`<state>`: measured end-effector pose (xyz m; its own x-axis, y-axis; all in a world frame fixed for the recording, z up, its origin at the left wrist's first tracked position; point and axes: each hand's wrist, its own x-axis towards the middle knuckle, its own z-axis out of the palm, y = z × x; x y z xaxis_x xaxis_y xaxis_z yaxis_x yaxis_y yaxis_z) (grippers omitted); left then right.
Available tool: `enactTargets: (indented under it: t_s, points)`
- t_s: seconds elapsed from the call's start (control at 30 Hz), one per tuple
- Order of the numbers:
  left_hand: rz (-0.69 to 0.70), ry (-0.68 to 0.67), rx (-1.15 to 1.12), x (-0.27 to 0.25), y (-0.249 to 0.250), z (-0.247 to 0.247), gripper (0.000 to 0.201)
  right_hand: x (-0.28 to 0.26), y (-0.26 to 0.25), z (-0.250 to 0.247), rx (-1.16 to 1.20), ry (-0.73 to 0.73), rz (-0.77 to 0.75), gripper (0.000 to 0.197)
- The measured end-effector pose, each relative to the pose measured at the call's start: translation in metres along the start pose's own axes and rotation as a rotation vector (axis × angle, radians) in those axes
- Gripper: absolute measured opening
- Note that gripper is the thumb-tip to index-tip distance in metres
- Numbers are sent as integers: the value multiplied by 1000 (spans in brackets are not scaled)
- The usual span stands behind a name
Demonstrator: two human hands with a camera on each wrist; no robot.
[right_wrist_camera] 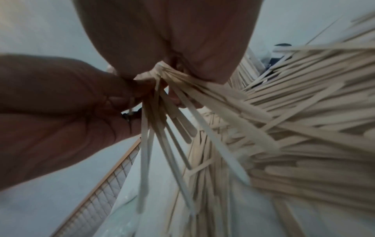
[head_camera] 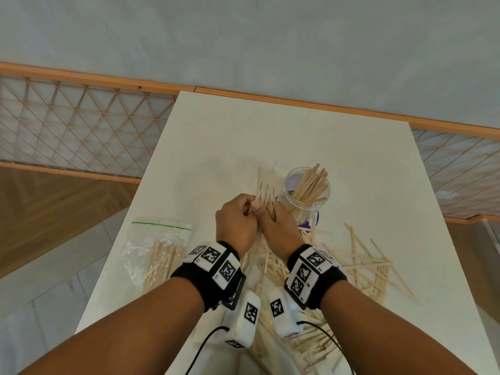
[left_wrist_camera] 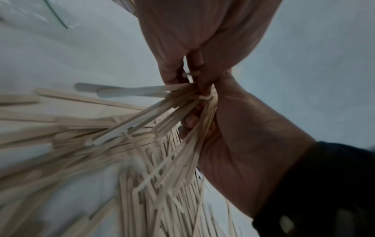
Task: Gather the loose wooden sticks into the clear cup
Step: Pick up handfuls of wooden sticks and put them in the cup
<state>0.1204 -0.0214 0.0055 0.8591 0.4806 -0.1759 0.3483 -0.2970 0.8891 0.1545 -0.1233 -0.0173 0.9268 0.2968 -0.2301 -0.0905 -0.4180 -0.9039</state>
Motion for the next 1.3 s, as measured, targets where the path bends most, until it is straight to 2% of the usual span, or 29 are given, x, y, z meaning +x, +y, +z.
enactTargets:
  t_s: [0.1,0.17,0.27,0.37,0.43,0.5,0.57,0.6,0.67,0.73,0.8,0.9,0.97,1.07,1.13,1.23,1.3]
  points:
    - [-27,-14,-99,-3,3,-1,13,5,-4,1,40,13,3,78]
    - [-34,-25,-129,-4,4,-4,10,4,-6,1,80,8,-18,86]
    - [-18,-37,-186,-6,9,-8,9,5,-12,2,165,30,-34,73]
    - [21,-103,-236,-8,14,-15,20,6,-18,0,201,83,-28,50]
    - [82,-146,-184,-9,15,-19,26,7,-20,-3,221,116,3,41]
    - [115,-163,-132,-10,13,-22,35,9,-22,-6,234,141,13,33]
    - [130,-173,-74,-10,10,-24,55,8,-26,-8,287,153,13,21]
    - [119,-208,-18,-9,7,-26,70,7,-29,-10,325,158,5,17]
    - [24,-385,111,-8,-1,-29,97,7,-37,-13,385,173,-29,14]
    - [-58,-590,231,-11,-8,-27,108,7,-47,-15,476,171,-71,14]
    - [-48,-660,320,-13,-12,-20,92,6,-58,-16,553,148,-116,15]
    - [-29,-595,297,-11,-7,-12,48,1,-69,-15,577,108,-178,33]
    - [-59,-624,166,-9,-2,-11,35,-4,-71,-16,553,113,-171,44]
    - [-98,-726,28,-11,13,-13,22,-7,-68,-17,573,141,-131,51]
    - [-117,-713,-24,-11,21,-13,19,-9,-66,-18,531,153,-116,47]
    - [-148,-665,-66,-7,27,-13,27,-12,-67,-18,523,135,-88,38]
    - [-112,-661,41,-3,21,-12,32,-10,-75,-24,587,135,-37,43]
